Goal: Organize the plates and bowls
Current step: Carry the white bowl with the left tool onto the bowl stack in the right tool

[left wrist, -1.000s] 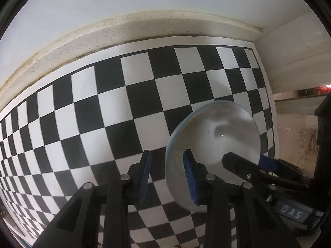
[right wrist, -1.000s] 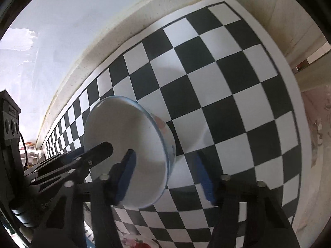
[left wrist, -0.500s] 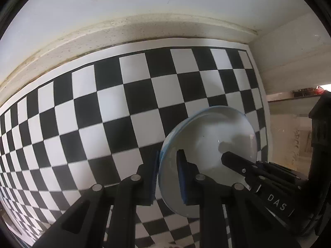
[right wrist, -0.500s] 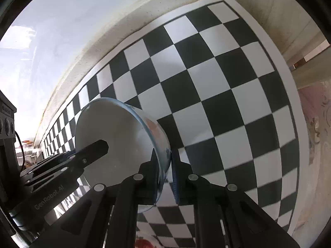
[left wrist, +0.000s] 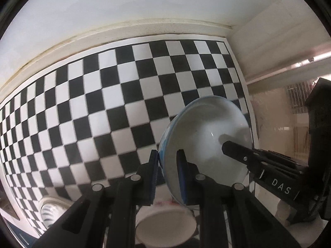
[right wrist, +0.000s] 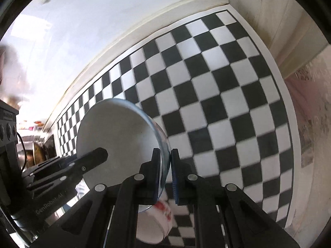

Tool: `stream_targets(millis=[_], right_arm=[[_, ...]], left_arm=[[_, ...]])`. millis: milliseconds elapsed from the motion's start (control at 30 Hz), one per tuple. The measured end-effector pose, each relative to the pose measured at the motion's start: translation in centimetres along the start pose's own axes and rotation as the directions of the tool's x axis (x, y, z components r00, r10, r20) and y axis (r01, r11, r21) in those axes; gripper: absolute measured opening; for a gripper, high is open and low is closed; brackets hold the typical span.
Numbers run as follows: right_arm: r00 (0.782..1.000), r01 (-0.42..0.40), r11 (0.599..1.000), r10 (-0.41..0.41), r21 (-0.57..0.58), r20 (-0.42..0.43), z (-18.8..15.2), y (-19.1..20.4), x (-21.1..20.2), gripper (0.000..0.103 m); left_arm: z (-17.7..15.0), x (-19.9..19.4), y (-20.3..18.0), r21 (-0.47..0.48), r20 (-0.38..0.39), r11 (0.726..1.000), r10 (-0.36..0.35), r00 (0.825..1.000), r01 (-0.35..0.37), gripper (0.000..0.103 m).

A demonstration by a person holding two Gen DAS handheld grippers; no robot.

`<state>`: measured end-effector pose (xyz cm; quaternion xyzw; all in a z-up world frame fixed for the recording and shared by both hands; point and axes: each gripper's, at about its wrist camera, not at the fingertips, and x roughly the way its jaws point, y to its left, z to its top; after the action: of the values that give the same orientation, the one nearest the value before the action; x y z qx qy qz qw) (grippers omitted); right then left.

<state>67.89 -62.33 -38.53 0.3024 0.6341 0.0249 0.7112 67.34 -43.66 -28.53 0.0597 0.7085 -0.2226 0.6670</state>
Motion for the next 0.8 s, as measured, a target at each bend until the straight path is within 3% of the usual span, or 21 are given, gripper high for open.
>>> stream_targets(millis=[267, 467, 800], right_arm=[[1.0, -0.016, 0.999, 0.016, -0.038, 0.001, -7.1, 2.3, -2.0, 0.012], [0.999, -0.027, 0.999, 0.026, -0.035, -0.047, -12.0, 3.0, -1.0, 0.012], [0.995, 0.012, 1.0, -0.014, -0.023, -0.095, -13.9, 1.9, 1.3, 0.012]], left_arm=[[-4.7, -2.8, 0.8, 0.04, 0.008, 0.999, 0.015, 1.0, -0.016, 0.016], [-7.5, -3.1, 0.9, 0.054, 0.016, 0.998, 0.031, 0.999, -0.032, 0.016], [-11.2, 0.3, 2.1, 0.022, -0.087, 1.0, 0.011, 0.996, -0.01, 0.016]])
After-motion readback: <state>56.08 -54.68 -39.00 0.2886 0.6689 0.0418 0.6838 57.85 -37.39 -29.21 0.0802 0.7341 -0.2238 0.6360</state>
